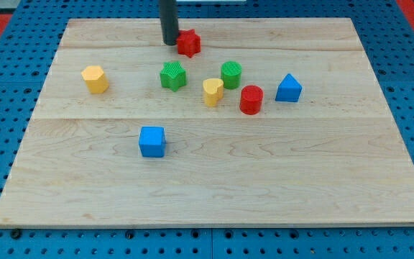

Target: Move the red star towards top center

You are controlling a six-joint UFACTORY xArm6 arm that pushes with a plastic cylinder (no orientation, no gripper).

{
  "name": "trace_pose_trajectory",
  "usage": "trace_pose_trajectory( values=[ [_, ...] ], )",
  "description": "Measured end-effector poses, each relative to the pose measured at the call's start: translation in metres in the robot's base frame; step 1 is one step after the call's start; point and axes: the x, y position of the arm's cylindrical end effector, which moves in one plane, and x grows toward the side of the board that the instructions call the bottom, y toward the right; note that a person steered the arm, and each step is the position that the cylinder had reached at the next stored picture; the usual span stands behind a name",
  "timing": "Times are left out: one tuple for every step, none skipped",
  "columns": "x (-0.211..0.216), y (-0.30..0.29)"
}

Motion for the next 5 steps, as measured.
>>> trace_pose_trajectory(
  values=[
    [0.0, 0.025],
    [0.0, 0.027],
    [0.0, 0.027],
    [0.0, 0.039],
    [0.0, 0.044]
  ],
)
